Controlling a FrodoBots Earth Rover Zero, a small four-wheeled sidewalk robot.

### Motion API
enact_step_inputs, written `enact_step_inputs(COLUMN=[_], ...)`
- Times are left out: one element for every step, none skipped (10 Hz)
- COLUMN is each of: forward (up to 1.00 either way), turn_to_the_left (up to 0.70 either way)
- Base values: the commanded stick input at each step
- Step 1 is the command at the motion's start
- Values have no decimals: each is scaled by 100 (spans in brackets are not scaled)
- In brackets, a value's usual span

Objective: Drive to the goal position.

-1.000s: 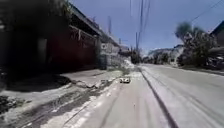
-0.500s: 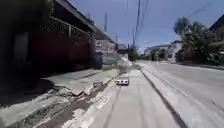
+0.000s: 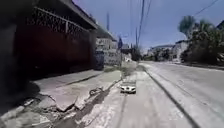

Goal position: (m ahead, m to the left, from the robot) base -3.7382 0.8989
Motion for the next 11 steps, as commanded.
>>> enact_step_inputs(forward=[0, 0, 0, 0, 0, 0, 0, 0, 0, 0, 0], turn_to_the_left=[0, 0, 0, 0, -12, -68, -100, -100, -100, -100, -100])
